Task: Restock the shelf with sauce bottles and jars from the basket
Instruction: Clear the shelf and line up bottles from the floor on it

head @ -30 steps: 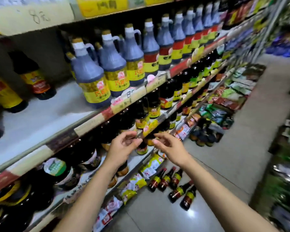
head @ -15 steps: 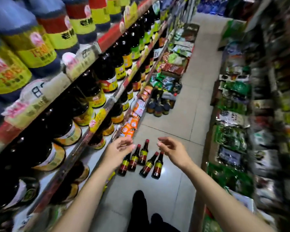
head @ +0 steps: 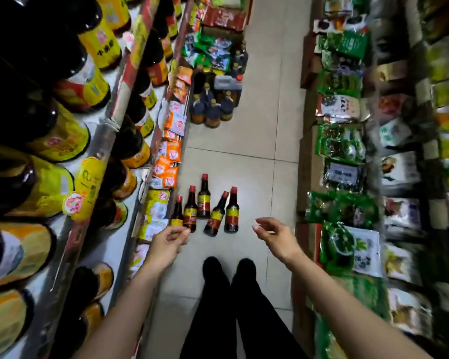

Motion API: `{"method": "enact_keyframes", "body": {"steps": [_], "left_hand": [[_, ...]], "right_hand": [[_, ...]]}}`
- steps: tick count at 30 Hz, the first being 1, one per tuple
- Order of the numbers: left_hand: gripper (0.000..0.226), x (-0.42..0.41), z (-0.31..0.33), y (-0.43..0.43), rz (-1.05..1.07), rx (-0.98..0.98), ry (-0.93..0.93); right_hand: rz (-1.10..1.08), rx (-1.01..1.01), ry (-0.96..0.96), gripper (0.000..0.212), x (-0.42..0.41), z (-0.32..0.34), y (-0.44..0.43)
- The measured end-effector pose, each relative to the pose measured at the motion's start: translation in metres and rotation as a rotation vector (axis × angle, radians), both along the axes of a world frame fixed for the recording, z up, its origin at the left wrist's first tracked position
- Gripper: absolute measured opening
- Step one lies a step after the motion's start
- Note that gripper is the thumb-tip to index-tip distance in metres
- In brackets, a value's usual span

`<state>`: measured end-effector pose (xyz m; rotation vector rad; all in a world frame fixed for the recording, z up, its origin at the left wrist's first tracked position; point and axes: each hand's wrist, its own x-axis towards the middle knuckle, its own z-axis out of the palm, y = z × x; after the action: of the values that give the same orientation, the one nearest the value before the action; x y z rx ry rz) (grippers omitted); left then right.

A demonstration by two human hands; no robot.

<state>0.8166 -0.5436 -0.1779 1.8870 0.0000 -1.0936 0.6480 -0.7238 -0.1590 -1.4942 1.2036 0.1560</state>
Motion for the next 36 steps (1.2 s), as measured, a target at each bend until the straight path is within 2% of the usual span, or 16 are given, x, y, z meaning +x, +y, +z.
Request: {"method": "enact_keyframes", "body": {"steps": [4, 8, 14, 20, 30, 36], "left_hand": [[0.02, -0.003, -0.063, -0.014, -0.039, 0.087, 0.054], [0.003, -0.006, -0.12, -0.031, -0.06, 0.154, 0.107], [0.007, 0.012, -0.222, -0.052, -0.079, 0.205, 0.15], [0.004, 0.024, -0.318, -0.064, -0.165, 0.315, 0.058], [0.038, 0.003, -0.454, -0.091, -0.233, 0.397, 0.017], [0.035, -0.004, -0.524, -0.101, -0.283, 0.371, -0.111]], "right_hand": [[0.028, 0.005, 0.11, 0.033, -0.01, -0.04, -0.018], [0.019, -0.002, 0.178, 0.036, -0.017, -0.087, -0.041], [0.053, 0.11, 0.278, 0.037, -0.016, -0.199, -0.058], [0.115, 0.096, 0.315, 0.04, -0.009, -0.303, -0.079], [0.094, 0.097, 0.339, 0.047, 0.01, -0.452, -0.09], [0.043, 0.13, 0.29, 0.062, 0.024, -0.527, -0.087]]}}
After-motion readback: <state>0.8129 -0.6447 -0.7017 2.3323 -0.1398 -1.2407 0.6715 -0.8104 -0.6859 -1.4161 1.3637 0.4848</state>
